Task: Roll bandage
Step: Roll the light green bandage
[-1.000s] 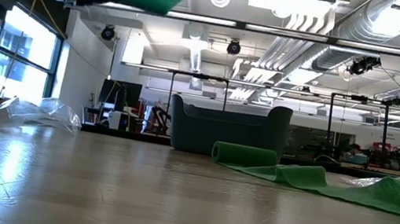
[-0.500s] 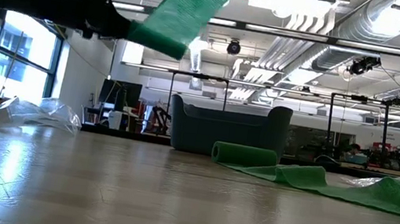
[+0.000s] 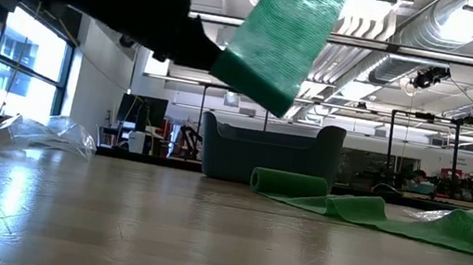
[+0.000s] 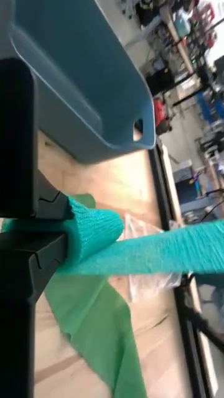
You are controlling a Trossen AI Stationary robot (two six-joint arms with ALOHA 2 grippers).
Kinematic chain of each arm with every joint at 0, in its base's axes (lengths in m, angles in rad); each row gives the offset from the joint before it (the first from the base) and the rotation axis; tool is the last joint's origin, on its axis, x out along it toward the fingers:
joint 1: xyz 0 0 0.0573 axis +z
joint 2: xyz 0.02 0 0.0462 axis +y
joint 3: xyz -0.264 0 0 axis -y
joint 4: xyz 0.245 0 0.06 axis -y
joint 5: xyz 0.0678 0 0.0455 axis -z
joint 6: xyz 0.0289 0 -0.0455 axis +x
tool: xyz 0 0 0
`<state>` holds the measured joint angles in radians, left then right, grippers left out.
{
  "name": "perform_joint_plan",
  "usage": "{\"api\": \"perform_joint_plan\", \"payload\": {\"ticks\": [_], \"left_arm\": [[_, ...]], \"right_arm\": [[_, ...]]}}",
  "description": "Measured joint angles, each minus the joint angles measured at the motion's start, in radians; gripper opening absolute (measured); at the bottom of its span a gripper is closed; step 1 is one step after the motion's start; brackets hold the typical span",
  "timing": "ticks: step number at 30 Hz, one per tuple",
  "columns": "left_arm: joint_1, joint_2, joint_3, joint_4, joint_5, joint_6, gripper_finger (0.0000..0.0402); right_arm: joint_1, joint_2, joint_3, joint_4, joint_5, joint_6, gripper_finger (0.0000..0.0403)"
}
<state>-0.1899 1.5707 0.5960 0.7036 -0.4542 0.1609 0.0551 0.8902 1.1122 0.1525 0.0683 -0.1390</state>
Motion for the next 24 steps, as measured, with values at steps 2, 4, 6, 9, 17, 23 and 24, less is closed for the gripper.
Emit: {"api": "perform_joint_plan", "payload": {"ticks": [2,4,6,9,17,23,24], "left_arm": [[-0.005,0.02,0.04,-0.031,0.031,-0.001,0.0001],[-0.011,0.034,0.068,-0.052,0.082,-0.003,0.0001],[-0.018,0.045,0.092,-0.056,0.153,-0.009,0.0001],[-0.022,0.05,0.116,-0.057,0.303,-0.035,0.0001],[-0.07,0.014,0.147,-0.042,0.39,-0.051,0.0001],[-0.095,-0.027,0.146,0.009,0.383,0.002,0.0001],[-0.095,-0.034,0.146,0.007,0.382,0.002,0.0001]], "right_arm": [[-0.049,-0.001,0.0,-0.015,0.0,0.0,0.0],[-0.094,-0.002,0.0,-0.036,0.016,0.003,0.0],[-0.135,-0.001,0.0,-0.069,0.05,0.002,0.0],[-0.203,-0.001,0.0,-0.133,0.09,0.001,0.0],[-0.351,0.013,-0.017,-0.335,0.037,0.106,0.0],[-0.363,0.056,-0.154,-0.336,-0.027,0.197,0.0],[-0.363,0.069,-0.187,-0.331,-0.024,0.224,0.0]]}}
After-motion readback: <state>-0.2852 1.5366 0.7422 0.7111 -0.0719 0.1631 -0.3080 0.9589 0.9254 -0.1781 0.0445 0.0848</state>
